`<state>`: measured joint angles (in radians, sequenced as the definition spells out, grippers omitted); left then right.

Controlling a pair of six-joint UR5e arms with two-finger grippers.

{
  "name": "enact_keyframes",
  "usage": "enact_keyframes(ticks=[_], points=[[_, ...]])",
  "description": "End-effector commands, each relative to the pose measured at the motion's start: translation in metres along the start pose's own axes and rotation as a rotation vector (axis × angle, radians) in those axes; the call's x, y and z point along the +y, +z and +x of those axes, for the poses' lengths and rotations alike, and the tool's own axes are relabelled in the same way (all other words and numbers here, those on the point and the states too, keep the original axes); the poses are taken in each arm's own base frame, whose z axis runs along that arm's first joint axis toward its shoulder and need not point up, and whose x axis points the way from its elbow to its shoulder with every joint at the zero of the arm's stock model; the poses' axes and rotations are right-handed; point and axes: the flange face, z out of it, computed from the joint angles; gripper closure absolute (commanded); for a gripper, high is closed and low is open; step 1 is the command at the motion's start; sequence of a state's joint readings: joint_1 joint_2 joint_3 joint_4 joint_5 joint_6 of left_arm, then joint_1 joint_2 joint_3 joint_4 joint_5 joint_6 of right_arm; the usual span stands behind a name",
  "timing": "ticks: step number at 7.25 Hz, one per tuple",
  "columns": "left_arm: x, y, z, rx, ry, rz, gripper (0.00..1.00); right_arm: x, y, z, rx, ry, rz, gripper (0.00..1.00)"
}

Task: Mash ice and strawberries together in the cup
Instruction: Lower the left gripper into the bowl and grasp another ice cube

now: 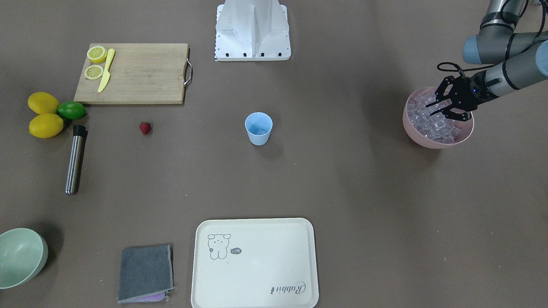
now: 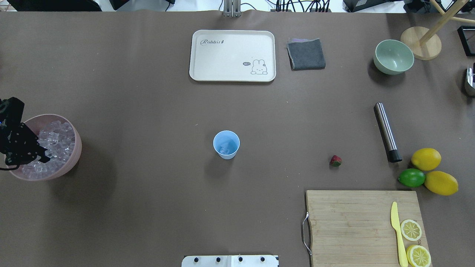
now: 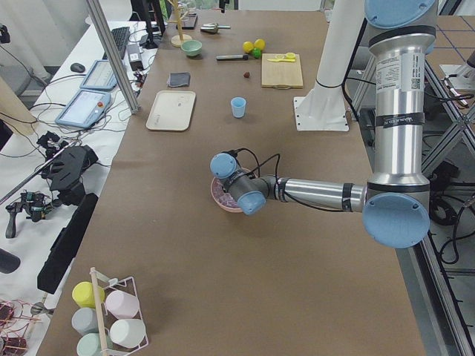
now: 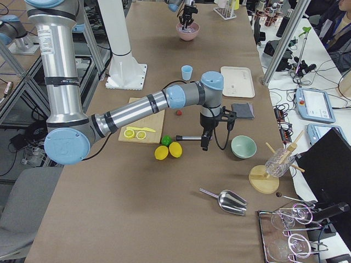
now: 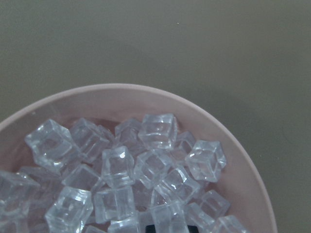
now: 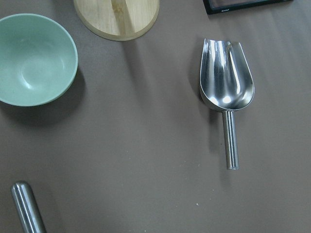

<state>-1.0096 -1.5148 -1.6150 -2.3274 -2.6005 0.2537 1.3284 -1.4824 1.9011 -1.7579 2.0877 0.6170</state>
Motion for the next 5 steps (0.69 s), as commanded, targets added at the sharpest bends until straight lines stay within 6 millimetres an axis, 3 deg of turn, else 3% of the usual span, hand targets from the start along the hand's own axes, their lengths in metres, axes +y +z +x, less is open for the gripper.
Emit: enact_keyframes(ticks=[1, 2, 4, 5], points=[[-0.035, -0.001, -0.011, 0.005, -0.01, 0.003, 1.0, 0.0, -0.003, -0.002, -0.003, 0.016, 0.004, 0.0], [-0.056, -0.007, -0.017, -0.003, -0.016, 0.007, 1.0, 0.0, -0.003, -0.002, -0.004, 0.03, 0.004, 0.0], [-0.1, -0.039, -0.036, -0.016, -0.05, 0.034, 1.0, 0.001, -0.002, -0.002, -0.007, 0.036, 0.0, 0.0], [-0.111, -0.051, -0.041, -0.022, -0.061, 0.045, 1.0, 0.001, 0.001, 0.0, -0.005, 0.039, -0.007, 0.0]])
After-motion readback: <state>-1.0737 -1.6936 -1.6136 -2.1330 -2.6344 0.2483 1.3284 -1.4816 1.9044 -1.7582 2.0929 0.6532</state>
